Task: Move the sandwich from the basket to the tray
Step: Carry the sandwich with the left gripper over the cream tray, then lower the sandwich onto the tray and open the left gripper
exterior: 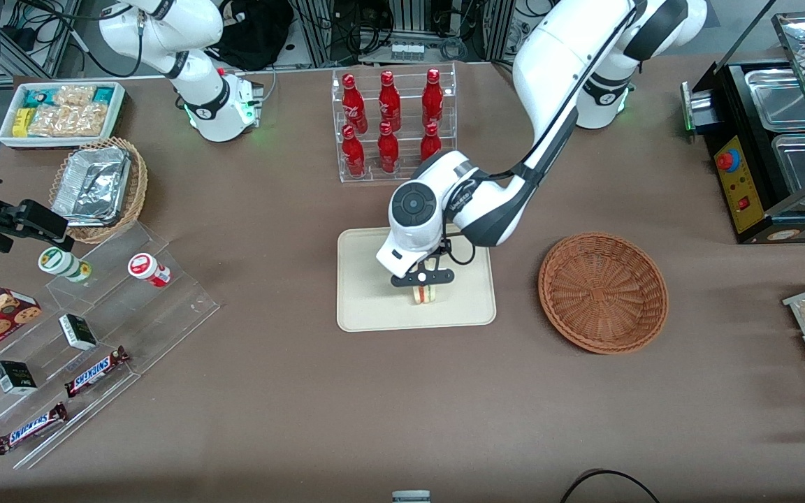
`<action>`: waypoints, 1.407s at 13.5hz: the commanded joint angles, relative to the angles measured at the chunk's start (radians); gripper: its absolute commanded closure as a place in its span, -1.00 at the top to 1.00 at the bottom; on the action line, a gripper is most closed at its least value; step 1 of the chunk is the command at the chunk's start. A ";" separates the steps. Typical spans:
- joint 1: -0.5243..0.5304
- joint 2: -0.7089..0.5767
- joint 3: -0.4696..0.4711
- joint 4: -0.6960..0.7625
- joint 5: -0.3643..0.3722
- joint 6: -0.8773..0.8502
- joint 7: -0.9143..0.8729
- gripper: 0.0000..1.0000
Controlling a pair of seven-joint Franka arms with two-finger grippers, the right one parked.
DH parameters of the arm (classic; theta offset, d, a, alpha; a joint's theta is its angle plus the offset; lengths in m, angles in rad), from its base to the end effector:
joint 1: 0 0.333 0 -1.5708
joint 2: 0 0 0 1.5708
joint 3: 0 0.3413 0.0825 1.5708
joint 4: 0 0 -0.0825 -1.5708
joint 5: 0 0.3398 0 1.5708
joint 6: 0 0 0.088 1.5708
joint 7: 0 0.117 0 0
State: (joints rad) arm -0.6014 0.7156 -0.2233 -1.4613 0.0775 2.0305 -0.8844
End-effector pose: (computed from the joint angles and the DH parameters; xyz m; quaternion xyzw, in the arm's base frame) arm 0.4891 -0.4769 0.2905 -0.9966 -0.0322 0.0730 0.0216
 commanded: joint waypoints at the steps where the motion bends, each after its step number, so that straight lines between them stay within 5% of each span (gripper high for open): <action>1: -0.023 0.005 0.013 0.013 0.021 -0.010 -0.034 -0.76; 8: -0.034 0.022 0.013 0.001 0.022 -0.009 -0.034 -0.52; 9: -0.034 0.025 0.012 0.001 0.021 -0.004 -0.034 0.00; 10: -0.032 0.022 0.013 0.001 0.021 -0.006 -0.039 0.83; 11: -0.032 0.013 0.013 0.001 0.021 -0.010 -0.051 1.00; 16: -0.015 -0.253 0.016 -0.063 0.008 -0.185 -0.122 1.00; 19: 0.060 -0.517 0.016 -0.235 0.008 -0.207 -0.120 1.00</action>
State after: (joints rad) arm -0.5906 0.4042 -0.2102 -1.5153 0.0856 1.8205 -0.9909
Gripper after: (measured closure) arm 0.000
